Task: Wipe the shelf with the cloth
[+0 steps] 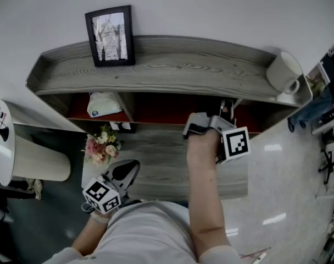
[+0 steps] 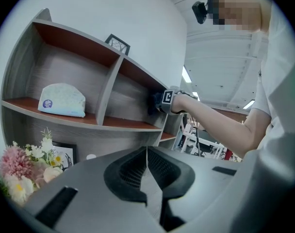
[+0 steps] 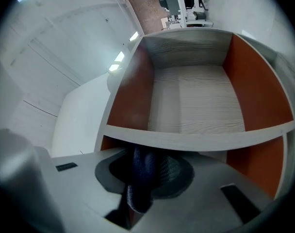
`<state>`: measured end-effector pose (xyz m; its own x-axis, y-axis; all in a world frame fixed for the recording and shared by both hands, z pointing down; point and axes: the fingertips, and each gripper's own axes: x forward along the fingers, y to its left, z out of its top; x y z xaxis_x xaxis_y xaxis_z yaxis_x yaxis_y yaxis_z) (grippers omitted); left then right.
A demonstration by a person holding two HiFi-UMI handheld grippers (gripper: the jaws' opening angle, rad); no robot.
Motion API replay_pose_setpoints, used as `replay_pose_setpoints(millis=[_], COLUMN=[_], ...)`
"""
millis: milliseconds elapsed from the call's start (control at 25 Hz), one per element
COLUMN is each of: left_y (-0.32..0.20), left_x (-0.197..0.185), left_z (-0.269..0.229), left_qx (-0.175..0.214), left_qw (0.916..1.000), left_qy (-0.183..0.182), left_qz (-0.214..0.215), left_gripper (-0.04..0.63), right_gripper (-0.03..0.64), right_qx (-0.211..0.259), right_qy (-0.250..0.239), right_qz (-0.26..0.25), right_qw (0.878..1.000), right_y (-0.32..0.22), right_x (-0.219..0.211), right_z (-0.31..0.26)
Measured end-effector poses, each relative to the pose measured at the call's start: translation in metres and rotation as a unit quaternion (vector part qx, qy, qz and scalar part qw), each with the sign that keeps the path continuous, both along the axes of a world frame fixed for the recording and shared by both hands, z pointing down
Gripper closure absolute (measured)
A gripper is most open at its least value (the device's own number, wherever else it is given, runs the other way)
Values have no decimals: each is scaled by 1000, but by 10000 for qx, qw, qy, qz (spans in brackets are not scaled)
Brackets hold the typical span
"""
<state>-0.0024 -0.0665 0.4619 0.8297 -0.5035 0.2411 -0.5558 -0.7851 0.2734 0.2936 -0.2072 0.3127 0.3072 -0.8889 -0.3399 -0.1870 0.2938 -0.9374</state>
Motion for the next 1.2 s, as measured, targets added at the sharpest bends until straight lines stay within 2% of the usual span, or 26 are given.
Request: replay_pose_setpoints(millis=[200, 680, 840, 1040, 1200], left_y=[-3, -4, -3, 1, 3], left_x=[-9, -16, -16, -16, -18], left_z=[0, 2, 3, 1, 0], left_qx=[21, -24, -57, -34, -46], left_qw=[9999, 9993, 9991, 9991, 9990], left_qy=[-4, -61, -67, -58, -45], left_qz=[-171, -371, -407, -415, -436], left_gripper=[578, 577, 578, 578, 578], right_gripper=[540, 538, 540, 538, 538], right_qx=[50, -173, -258, -507, -939], right_qy=[-62, -146, -24, -123, -407], right_qz=[90, 90, 165, 212, 228], right_qw=[9999, 9997, 9995, 9984, 9945], right_y=[-17, -51, -53, -55, -53], right_x=[4, 10, 10, 12, 12], right_z=[6, 25, 27, 45, 69])
